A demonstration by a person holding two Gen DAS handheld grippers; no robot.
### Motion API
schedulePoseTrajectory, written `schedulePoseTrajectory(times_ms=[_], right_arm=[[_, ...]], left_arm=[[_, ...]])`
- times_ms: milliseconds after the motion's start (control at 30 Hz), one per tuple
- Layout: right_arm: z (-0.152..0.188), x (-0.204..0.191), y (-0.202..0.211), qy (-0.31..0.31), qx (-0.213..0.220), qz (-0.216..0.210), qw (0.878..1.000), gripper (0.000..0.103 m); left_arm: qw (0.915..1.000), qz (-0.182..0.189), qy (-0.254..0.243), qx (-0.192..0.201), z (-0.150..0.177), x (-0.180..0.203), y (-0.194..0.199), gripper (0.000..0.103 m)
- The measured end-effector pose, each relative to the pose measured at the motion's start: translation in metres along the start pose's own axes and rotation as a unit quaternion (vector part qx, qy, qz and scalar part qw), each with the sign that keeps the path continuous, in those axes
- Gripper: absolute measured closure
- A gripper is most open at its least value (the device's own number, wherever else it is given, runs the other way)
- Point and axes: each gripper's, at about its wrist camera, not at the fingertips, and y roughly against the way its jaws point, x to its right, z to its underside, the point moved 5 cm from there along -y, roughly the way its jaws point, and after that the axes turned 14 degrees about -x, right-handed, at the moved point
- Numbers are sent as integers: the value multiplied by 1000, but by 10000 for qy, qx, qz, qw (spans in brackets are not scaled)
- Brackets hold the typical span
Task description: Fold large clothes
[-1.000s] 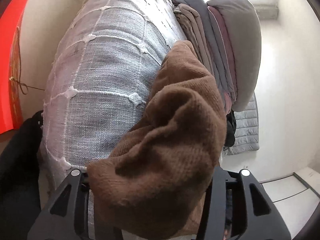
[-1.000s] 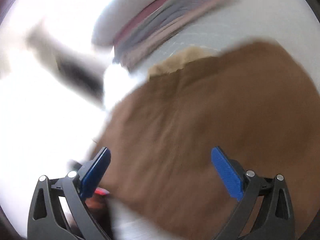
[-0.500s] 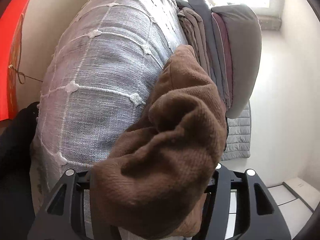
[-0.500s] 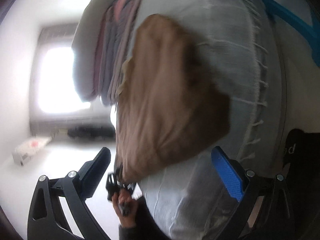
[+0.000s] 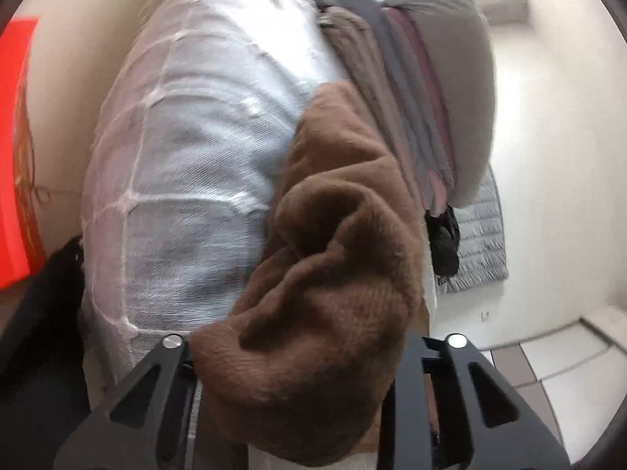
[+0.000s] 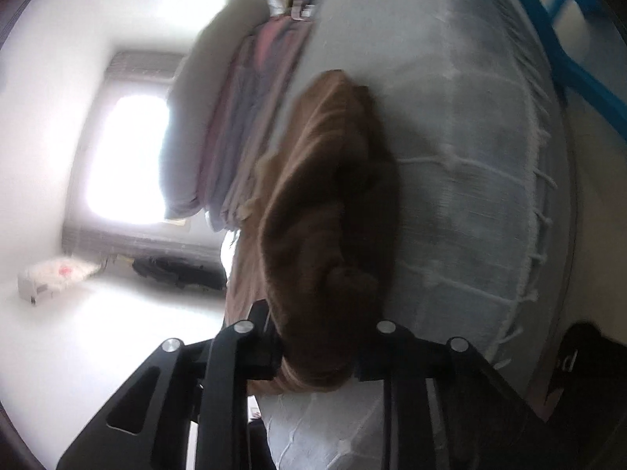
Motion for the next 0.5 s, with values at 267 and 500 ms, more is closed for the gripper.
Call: schedulePoseTrajectory(times_ms=[267, 500], right_arm=[[41, -53, 39, 777, -277, 90, 9965, 79], [37, -41, 76, 542, 302, 1516, 9865, 45]], left_arm=[[9966, 308, -767, 22, 35, 60, 66, 84], [9990, -297, 101, -330, 36, -11, 52, 70]])
